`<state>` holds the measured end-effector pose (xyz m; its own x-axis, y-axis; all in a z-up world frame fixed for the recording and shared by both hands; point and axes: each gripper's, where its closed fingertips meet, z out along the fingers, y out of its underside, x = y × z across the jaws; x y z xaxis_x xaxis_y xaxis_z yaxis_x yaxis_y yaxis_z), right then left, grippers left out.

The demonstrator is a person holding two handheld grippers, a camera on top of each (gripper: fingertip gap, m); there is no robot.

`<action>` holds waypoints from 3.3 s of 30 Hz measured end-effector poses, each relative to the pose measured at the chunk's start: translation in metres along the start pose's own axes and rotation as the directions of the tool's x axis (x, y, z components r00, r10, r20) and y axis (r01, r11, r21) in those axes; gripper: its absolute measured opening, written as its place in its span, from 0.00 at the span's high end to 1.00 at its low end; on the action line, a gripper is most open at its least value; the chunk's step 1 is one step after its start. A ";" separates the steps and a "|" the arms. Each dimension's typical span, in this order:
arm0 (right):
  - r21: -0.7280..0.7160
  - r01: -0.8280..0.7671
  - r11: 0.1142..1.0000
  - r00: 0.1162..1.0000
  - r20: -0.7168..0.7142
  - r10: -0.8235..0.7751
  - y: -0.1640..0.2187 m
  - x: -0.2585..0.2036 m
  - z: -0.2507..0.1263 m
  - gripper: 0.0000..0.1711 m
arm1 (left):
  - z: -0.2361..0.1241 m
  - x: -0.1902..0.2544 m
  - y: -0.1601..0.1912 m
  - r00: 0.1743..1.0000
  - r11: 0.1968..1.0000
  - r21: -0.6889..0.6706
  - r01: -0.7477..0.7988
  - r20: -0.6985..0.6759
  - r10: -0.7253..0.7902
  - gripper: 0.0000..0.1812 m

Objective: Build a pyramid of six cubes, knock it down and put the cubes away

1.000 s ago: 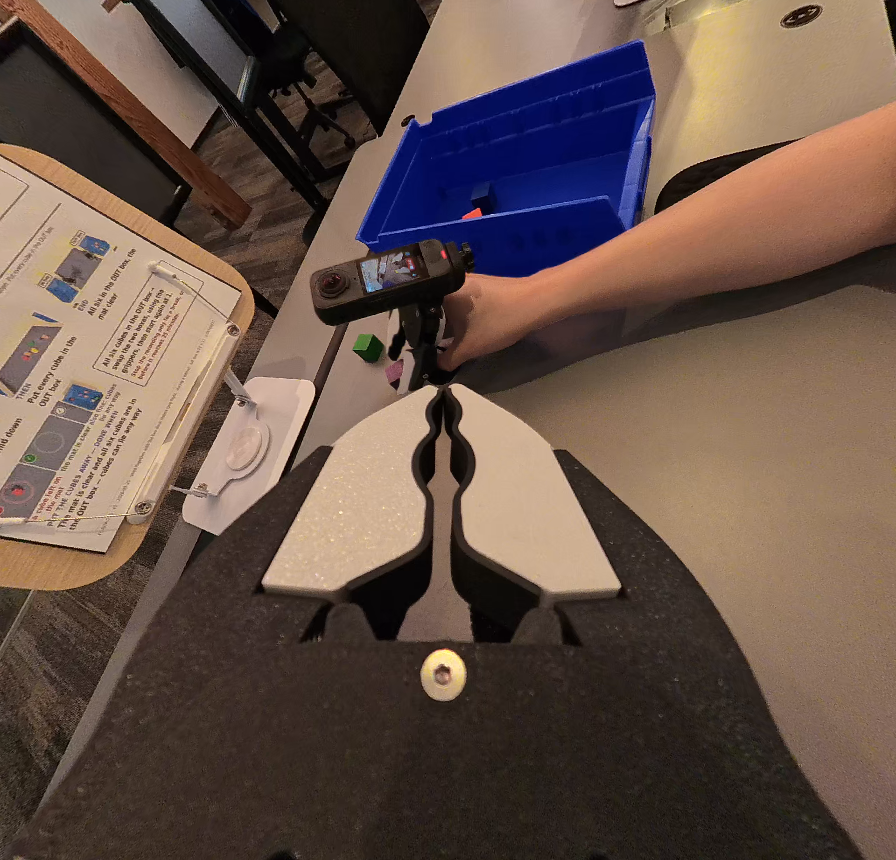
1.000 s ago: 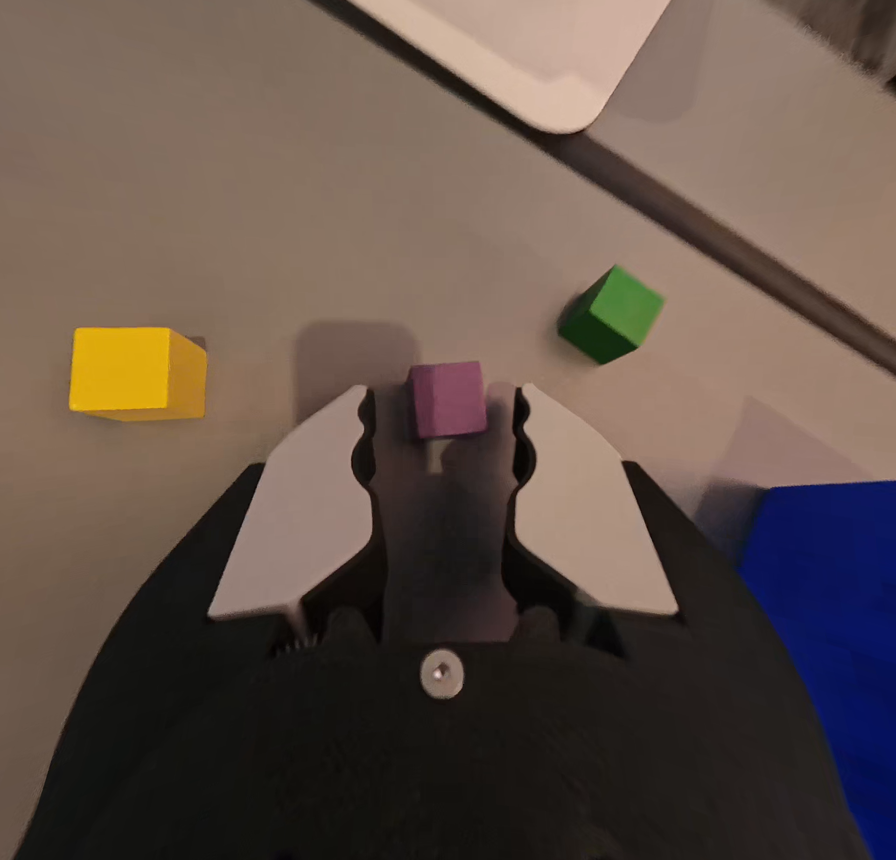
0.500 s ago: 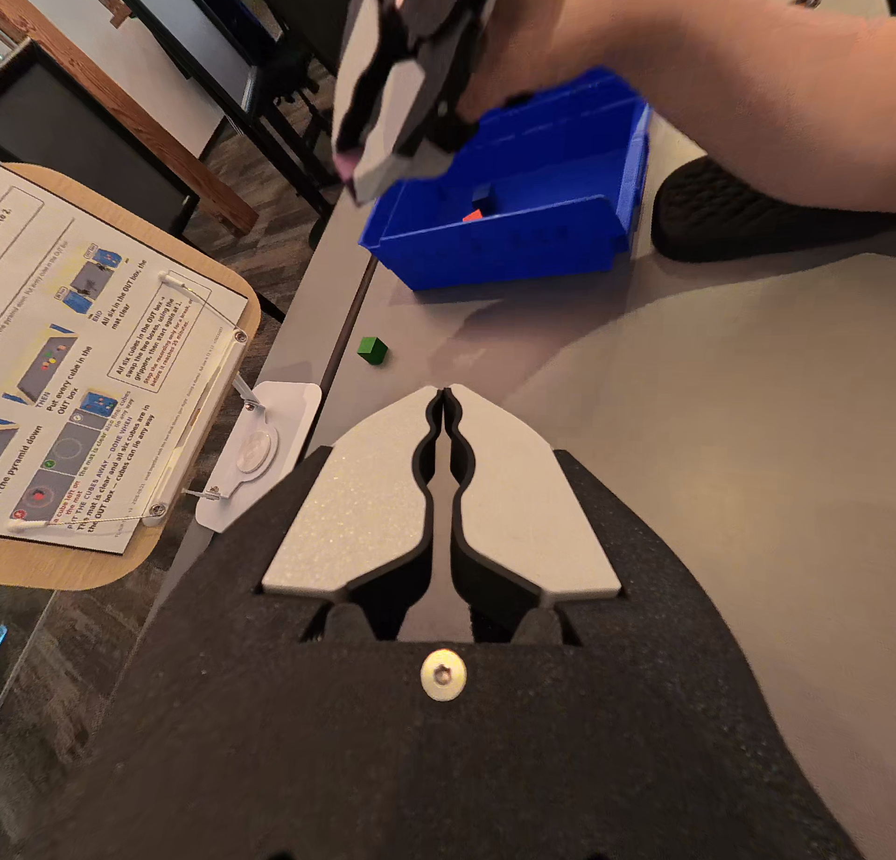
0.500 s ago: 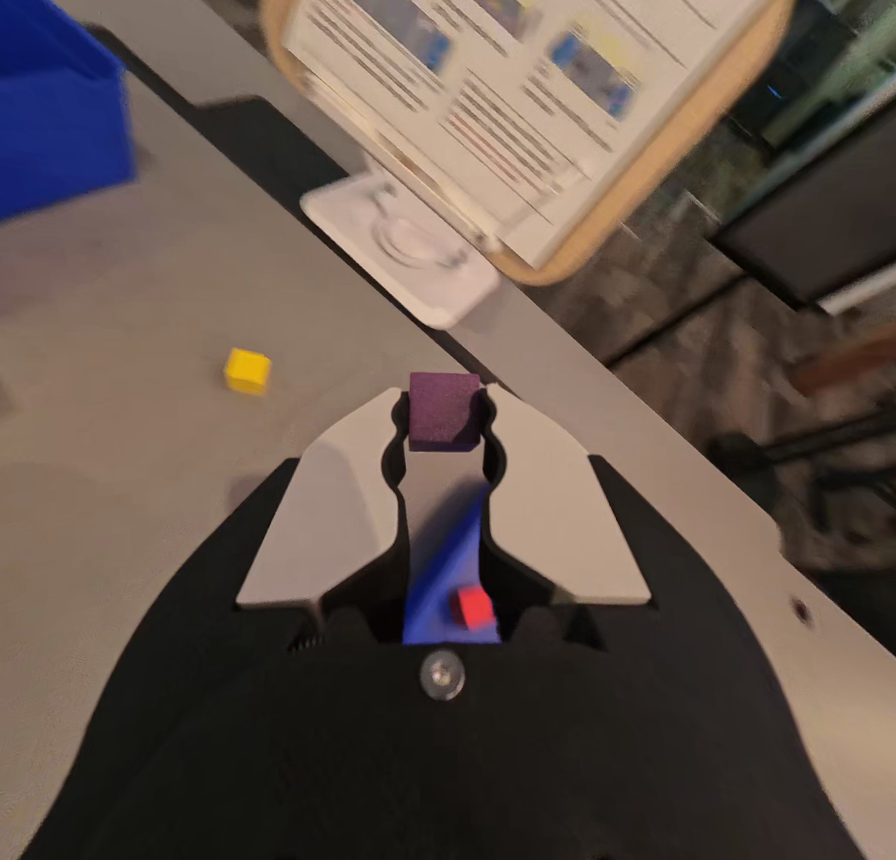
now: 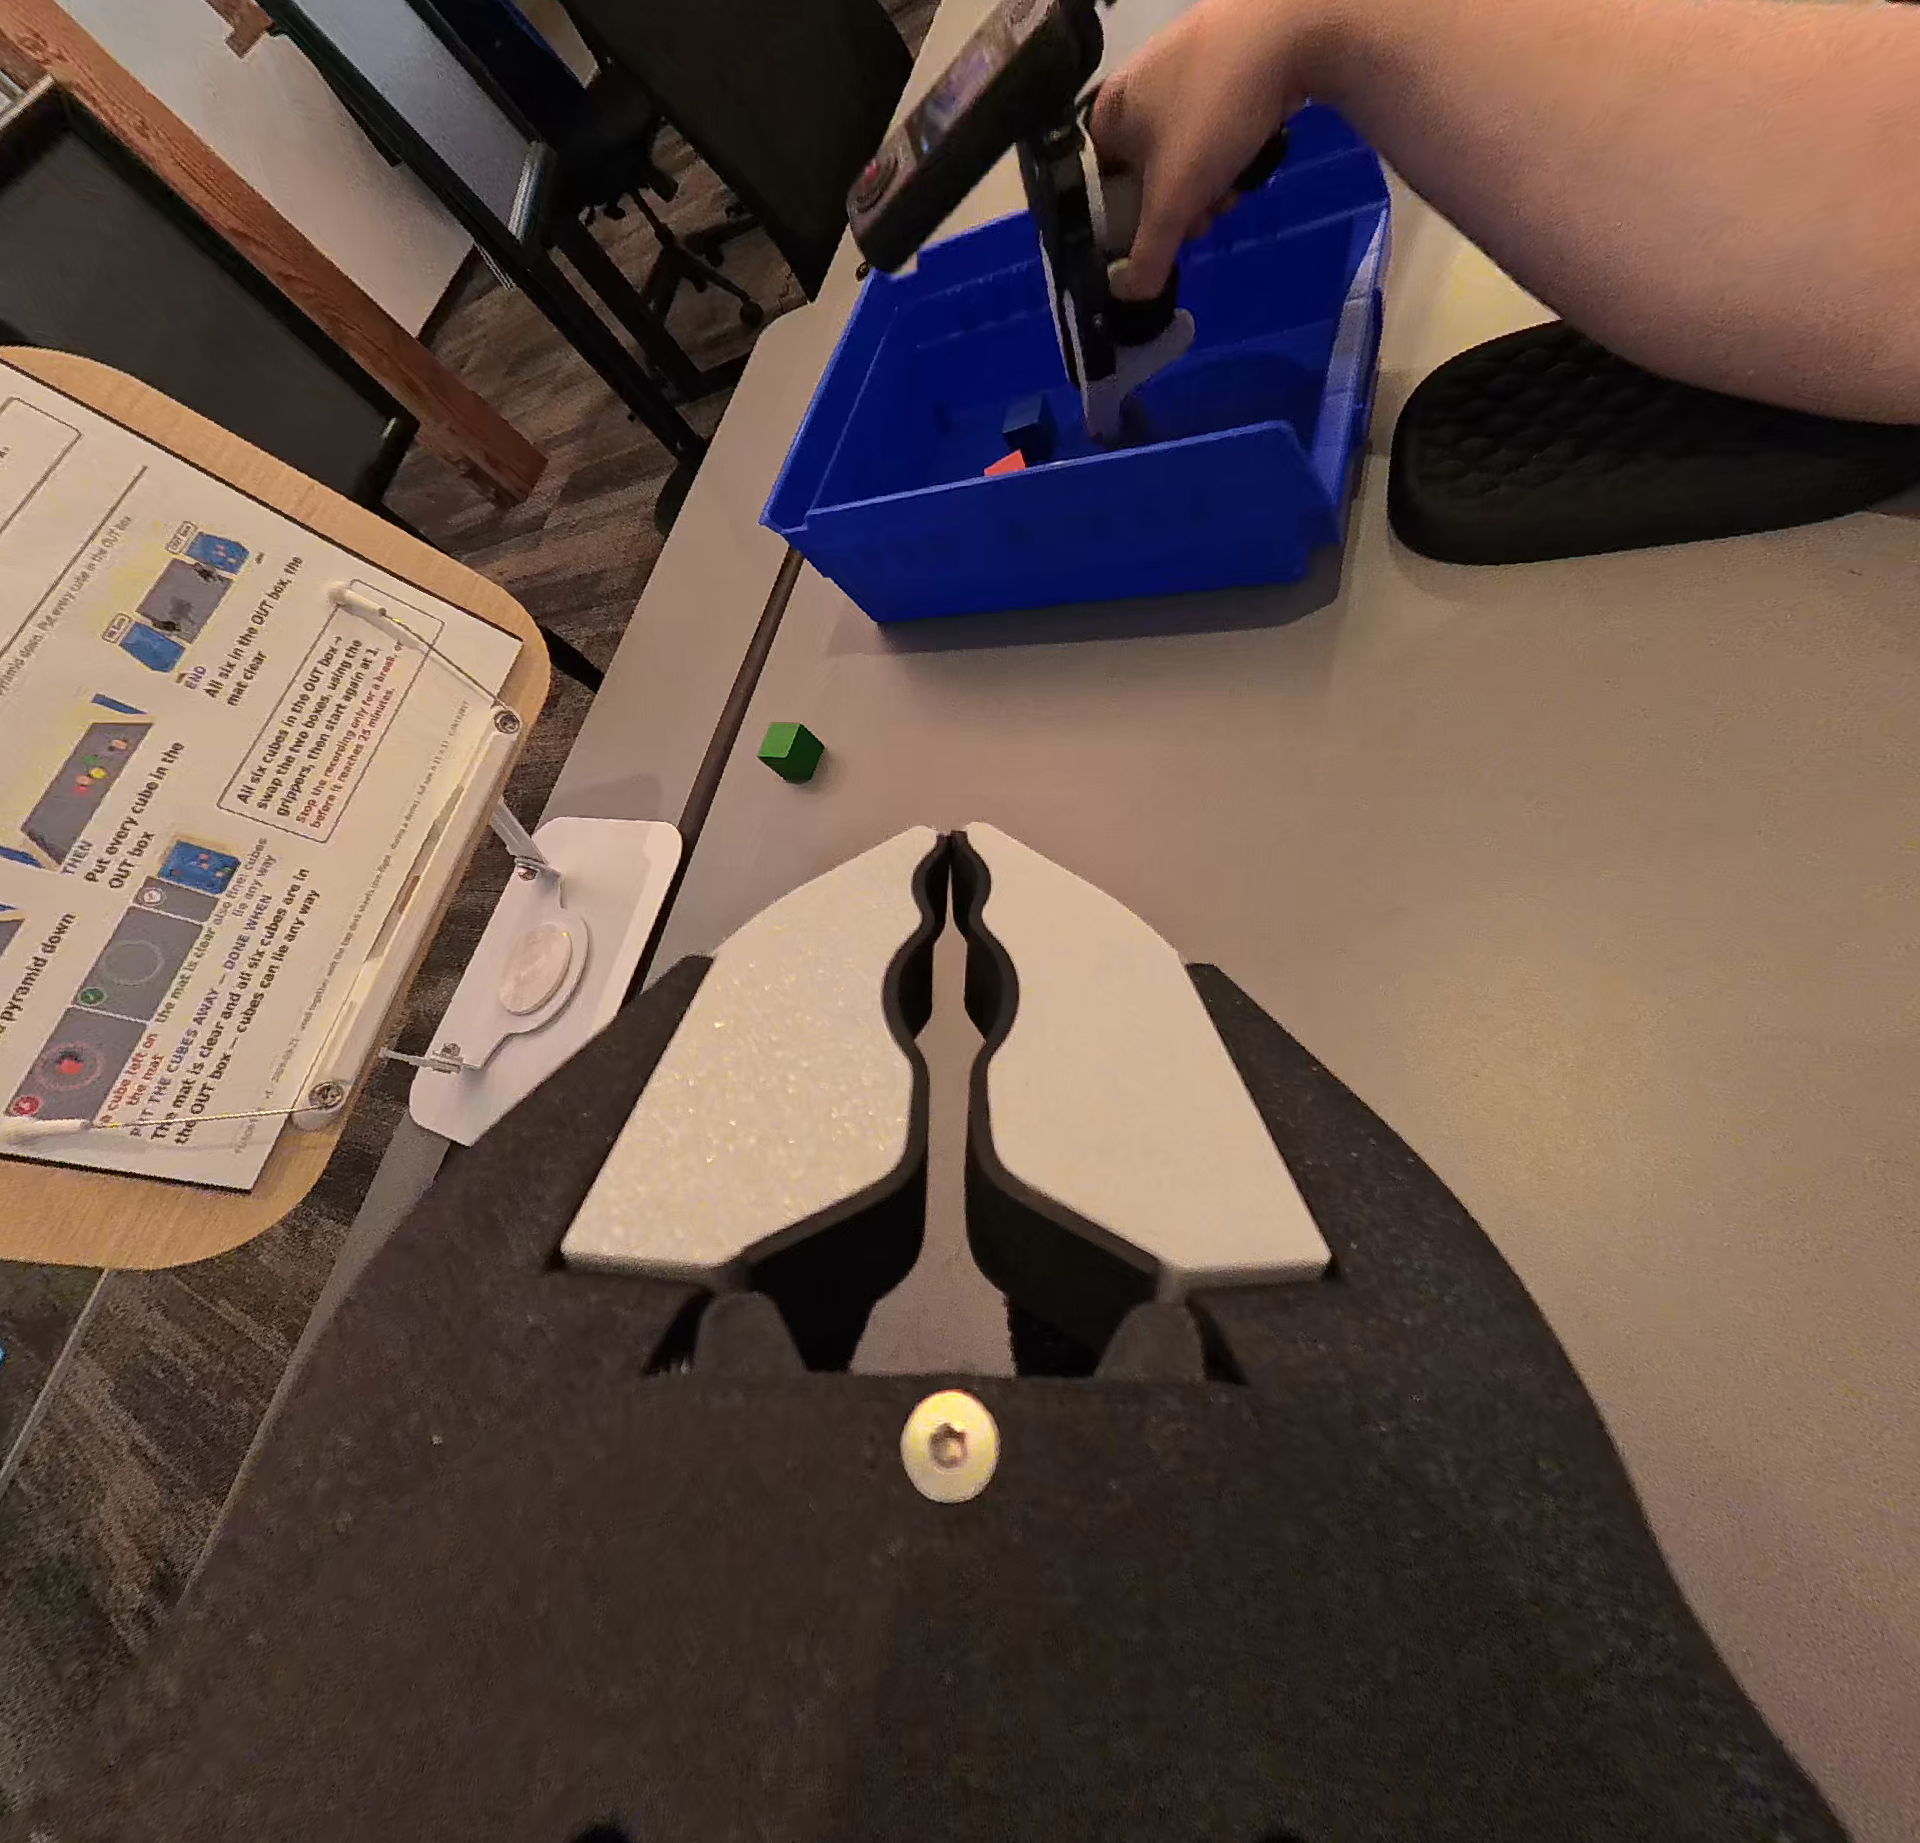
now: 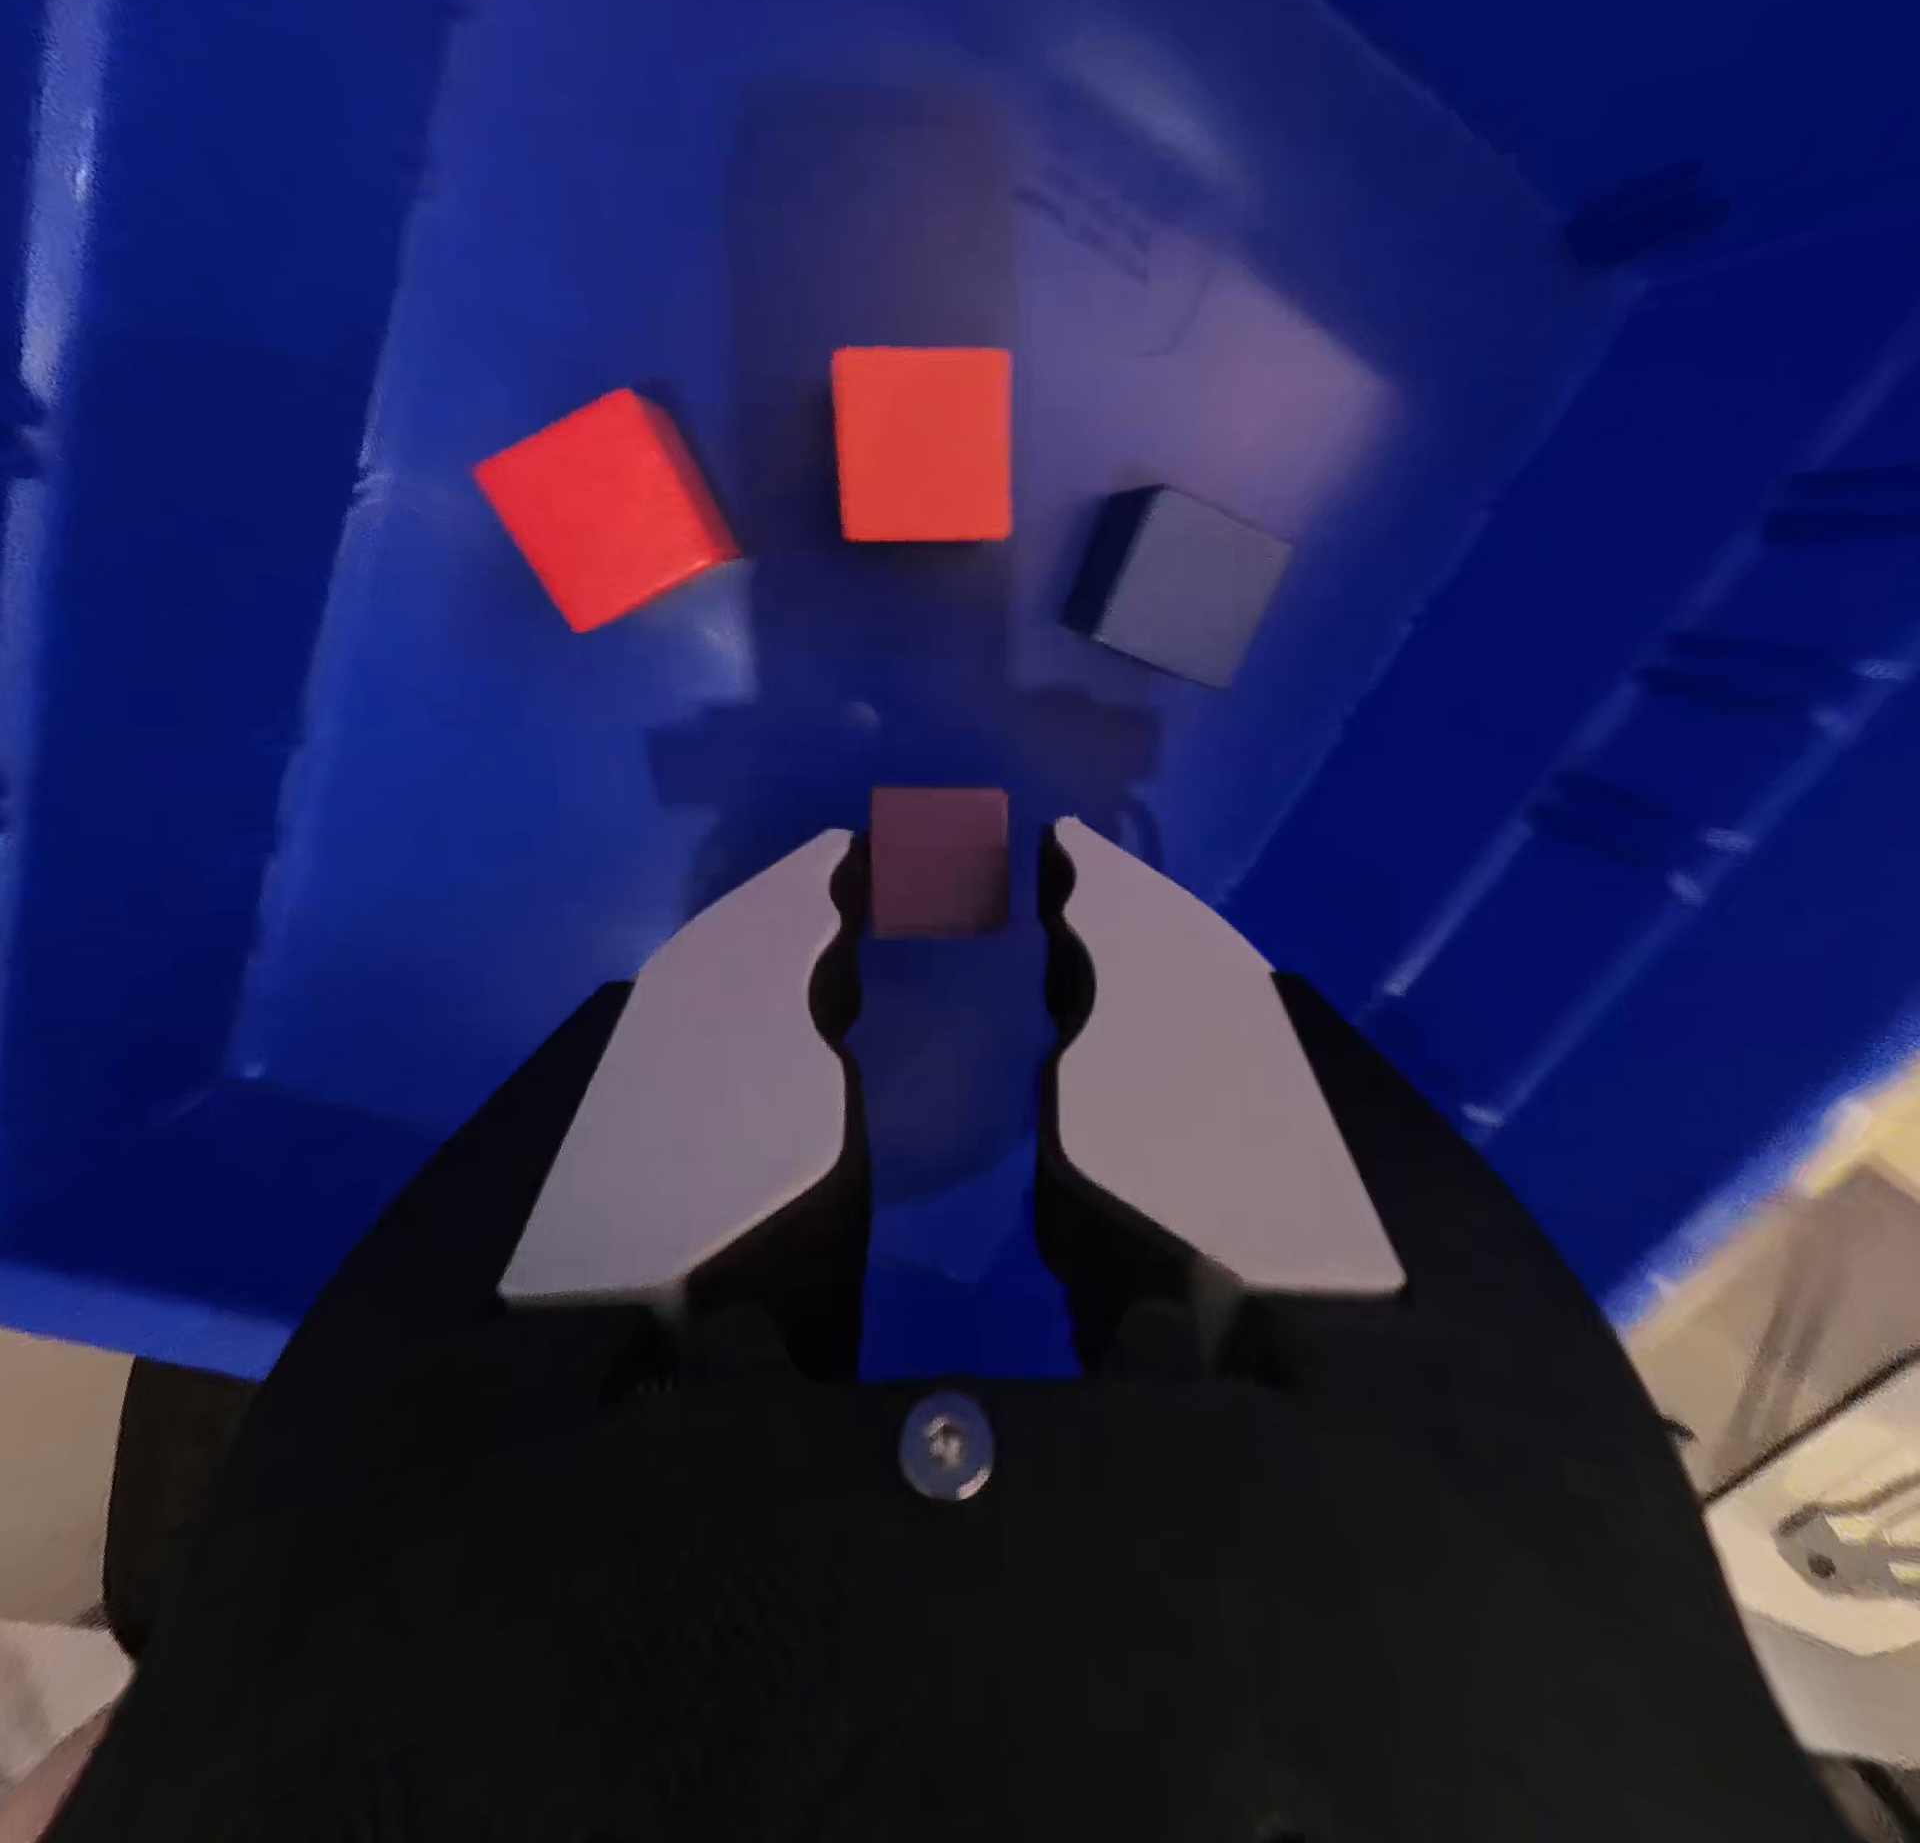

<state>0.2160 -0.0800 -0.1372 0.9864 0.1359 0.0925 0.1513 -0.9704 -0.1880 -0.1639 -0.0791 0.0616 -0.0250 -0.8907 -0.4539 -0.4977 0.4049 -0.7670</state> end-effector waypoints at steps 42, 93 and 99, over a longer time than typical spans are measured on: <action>0.716 0.256 0.649 0.953 -0.075 -0.293 -0.108 -0.147 -0.194 0.83 | 0.000 -0.004 0.003 1.000 1.000 -0.009 0.005 0.006 -0.005 1.00; -0.031 0.791 0.611 0.580 -0.282 -0.764 -0.214 -0.134 -0.004 0.76 | 0.006 -0.100 0.083 0.837 0.923 -0.180 0.340 0.506 -0.210 0.98; -0.079 0.835 0.545 0.508 -0.270 -0.818 -0.232 -0.130 0.030 0.77 | 0.000 -0.101 0.080 0.839 0.927 -0.165 0.337 0.500 -0.216 0.98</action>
<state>0.0548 0.1331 -0.1346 0.3600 0.8087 0.4652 0.9009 -0.4309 0.0519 -0.2014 0.0432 0.0459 0.5199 -0.7309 -0.4420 -0.6129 0.0412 -0.7891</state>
